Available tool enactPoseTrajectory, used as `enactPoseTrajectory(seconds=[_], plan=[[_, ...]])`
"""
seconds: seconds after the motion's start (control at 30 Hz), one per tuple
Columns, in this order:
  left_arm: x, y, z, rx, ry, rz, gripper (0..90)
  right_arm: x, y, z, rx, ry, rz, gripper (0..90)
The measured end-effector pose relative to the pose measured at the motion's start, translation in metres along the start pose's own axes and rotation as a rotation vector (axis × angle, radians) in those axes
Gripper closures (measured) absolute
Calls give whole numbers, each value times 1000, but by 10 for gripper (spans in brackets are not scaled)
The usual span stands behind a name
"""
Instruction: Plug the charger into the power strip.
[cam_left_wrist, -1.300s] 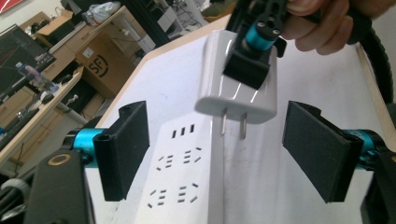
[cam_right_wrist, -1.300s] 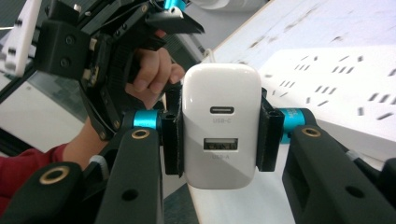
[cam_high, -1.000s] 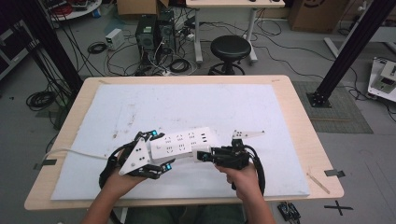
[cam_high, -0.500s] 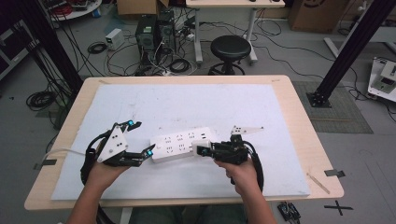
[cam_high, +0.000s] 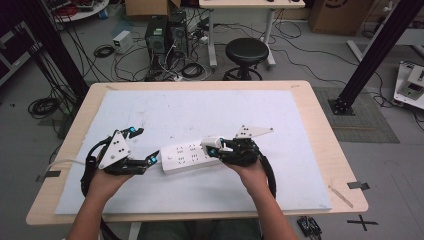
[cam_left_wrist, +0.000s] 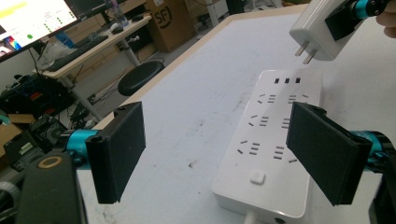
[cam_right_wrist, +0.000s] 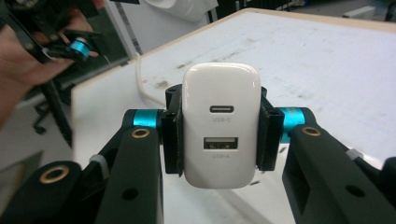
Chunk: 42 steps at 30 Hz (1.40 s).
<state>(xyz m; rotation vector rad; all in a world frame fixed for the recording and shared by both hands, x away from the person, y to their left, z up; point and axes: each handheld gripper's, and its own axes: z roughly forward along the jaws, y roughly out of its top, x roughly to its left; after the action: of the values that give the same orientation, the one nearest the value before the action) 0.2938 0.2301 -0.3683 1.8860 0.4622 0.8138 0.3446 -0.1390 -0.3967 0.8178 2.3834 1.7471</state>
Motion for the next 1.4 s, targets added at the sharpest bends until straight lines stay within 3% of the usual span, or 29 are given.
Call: enactPoseTrajectory(seconds=[0.2, 0.87, 1.07, 1.1, 1.2, 1.23, 1.4], plan=[[-1, -3, 0, 5, 2, -7, 196, -4, 5, 1, 30, -53, -98, 632], [0, -6, 5, 21, -12, -6, 196, -17, 12, 1, 81, -59, -78, 631], [-1, -9, 4, 18, -10, -15, 197, -16, 13, 4, 89, -77, -110, 632], [-1, -9, 4, 18, -10, -14, 197, -14, 15, 5, 81, -89, -136, 632], [-1, -9, 4, 18, -9, -15, 197, -14, 16, 5, 83, -91, -132, 632], [0, -10, 3, 19, -10, -16, 196, -14, 18, 9, 110, -86, -179, 632], [0, -13, 0, 24, -6, -16, 197, -15, 28, 19, 228, -85, -321, 632]])
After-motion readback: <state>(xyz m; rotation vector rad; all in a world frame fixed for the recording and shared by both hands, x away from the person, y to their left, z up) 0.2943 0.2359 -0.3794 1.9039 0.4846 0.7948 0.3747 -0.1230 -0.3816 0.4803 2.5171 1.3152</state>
